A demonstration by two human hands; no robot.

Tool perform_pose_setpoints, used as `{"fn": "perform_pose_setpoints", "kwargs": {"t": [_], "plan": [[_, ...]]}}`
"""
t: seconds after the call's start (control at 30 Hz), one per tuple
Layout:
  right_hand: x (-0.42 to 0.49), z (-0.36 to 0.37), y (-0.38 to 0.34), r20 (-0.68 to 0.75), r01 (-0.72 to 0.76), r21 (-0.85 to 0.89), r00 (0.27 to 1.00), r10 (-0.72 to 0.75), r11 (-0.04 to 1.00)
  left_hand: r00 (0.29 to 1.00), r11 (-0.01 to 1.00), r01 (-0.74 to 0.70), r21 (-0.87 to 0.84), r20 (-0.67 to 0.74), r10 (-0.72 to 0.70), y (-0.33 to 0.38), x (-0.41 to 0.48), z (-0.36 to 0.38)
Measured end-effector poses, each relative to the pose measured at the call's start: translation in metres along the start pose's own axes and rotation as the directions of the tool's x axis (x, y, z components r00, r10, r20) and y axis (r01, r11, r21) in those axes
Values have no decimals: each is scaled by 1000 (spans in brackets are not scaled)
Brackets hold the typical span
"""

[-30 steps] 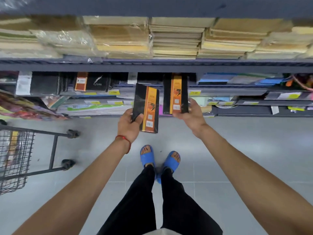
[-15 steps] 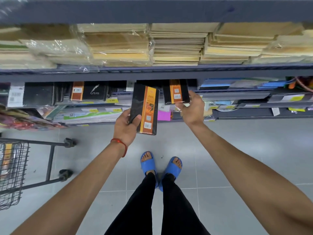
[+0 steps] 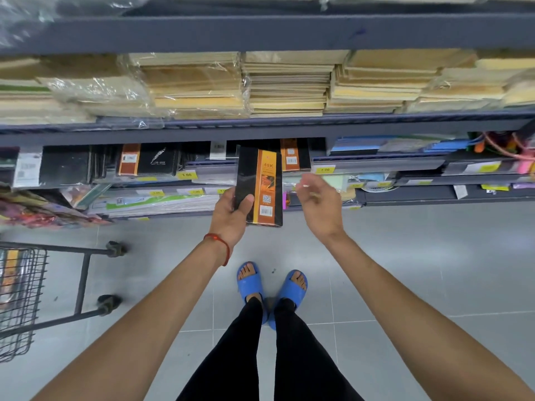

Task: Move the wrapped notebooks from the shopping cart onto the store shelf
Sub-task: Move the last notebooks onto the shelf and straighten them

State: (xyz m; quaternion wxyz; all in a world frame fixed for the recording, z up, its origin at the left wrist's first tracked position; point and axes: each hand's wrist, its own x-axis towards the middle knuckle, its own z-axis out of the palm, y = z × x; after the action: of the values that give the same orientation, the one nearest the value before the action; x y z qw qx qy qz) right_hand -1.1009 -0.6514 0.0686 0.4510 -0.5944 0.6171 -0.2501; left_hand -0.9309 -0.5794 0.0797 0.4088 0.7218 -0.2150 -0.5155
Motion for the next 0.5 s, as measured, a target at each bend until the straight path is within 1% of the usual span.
{"fn": "perform_pose_setpoints", "kwargs": {"t": [0.07, 0.1, 0.13, 0.23, 0.33, 0.43, 0.5], "plan": [[-17, -8, -7, 225, -37, 32, 974, 29, 999, 999, 999, 39, -35, 21, -38, 5, -6, 9], [-23, -10, -9, 302, -24, 15, 953, 18, 1000, 998, 998, 56, -41, 31, -54, 8, -8, 14], [-28, -12, -9, 338, -4, 4, 941, 3, 1000, 996, 996, 72, -43, 48, -70, 11, -9, 19], [-29, -20, -10, 365, 10, -11, 931, -5, 1000, 983, 992, 122, -36, 146, -116, 22, -9, 30], [-17, -31, -7, 395, 3, -15, 919, 3, 1000, 958, 988, 133, 84, 246, -150, 31, -4, 34], [-4, -34, -1, 325, 23, -46, 946, -7, 999, 941, 984, 62, 165, 320, -113, 36, 4, 36], [3, -33, 4, 295, 40, -70, 955, -18, 997, 944, 982, -33, 185, 329, -30, 33, 11, 38]]}}
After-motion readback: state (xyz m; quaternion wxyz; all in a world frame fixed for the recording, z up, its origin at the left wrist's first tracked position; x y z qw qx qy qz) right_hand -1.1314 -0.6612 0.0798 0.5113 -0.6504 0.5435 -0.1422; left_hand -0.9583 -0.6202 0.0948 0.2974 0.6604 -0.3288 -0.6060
